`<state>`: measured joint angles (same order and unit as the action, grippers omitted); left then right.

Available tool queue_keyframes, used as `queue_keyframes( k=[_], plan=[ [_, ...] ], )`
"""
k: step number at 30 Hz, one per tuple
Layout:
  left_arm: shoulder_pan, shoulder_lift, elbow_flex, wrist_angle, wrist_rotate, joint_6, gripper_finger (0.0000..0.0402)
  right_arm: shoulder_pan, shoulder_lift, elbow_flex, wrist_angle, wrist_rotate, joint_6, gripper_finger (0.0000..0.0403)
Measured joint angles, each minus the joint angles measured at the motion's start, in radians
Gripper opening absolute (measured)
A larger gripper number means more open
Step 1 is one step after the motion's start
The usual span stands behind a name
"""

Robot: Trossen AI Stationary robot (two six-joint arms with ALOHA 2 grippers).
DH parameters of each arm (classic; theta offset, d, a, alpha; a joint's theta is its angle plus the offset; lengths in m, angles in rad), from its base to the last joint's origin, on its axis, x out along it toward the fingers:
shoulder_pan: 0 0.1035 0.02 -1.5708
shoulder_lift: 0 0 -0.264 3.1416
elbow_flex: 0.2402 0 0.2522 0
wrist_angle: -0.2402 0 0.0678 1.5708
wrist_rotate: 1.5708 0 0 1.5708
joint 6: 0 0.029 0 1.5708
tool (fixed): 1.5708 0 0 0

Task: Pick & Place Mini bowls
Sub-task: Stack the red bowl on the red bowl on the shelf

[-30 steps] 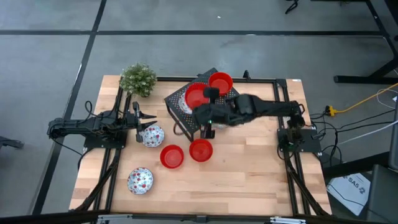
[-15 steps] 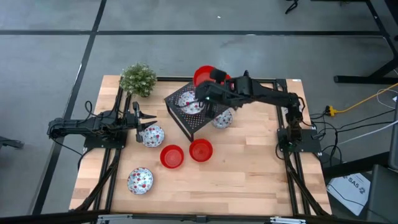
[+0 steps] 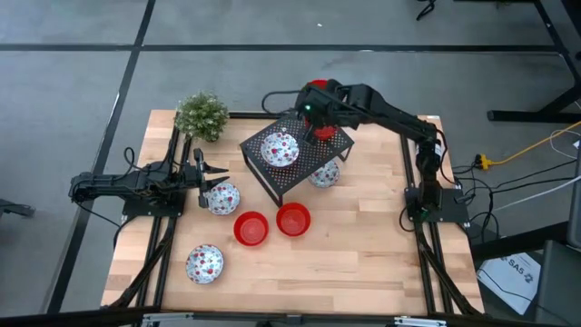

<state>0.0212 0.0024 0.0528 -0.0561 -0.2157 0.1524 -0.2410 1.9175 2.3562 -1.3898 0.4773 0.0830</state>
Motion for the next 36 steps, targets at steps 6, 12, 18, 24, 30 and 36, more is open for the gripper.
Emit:
queue_keyframes(
  k=[6, 12, 18, 24, 30, 36],
  plan=[
    [0.0, 0.0, 0.0, 0.0, 0.0, 0.0, 0.0088, -0.033, 0.0, -0.022, -0.029, -0.078, 0.056, 0.001],
    [0.0, 0.0, 0.0, 0.0, 0.0, 0.0, 0.0088, -0.033, 0.002, -0.133, -0.033, -0.081, 0.041, 0.001],
    [0.0, 0.0, 0.0, 0.0, 0.0, 0.0, 0.0088, -0.033, 0.003, -0.236, 0.016, -0.08, 0.023, 0.002],
    [0.0, 0.0, 0.0, 0.0, 0.0, 0.0, 0.0088, -0.044, 0.003, -0.27, 0.04, -0.08, 0.014, 0.0017],
    [0.0, 0.0, 0.0, 0.0, 0.0, 0.0, 0.0088, -0.062, 0.003, -0.309, 0.047, -0.086, 0.037, 0.0019],
    [0.0, 0.0, 0.0, 0.0, 0.0, 0.0, 0.0088, -0.067, 0.003, -0.319, 0.064, -0.134, 0.038, 0.0043]
  ],
)
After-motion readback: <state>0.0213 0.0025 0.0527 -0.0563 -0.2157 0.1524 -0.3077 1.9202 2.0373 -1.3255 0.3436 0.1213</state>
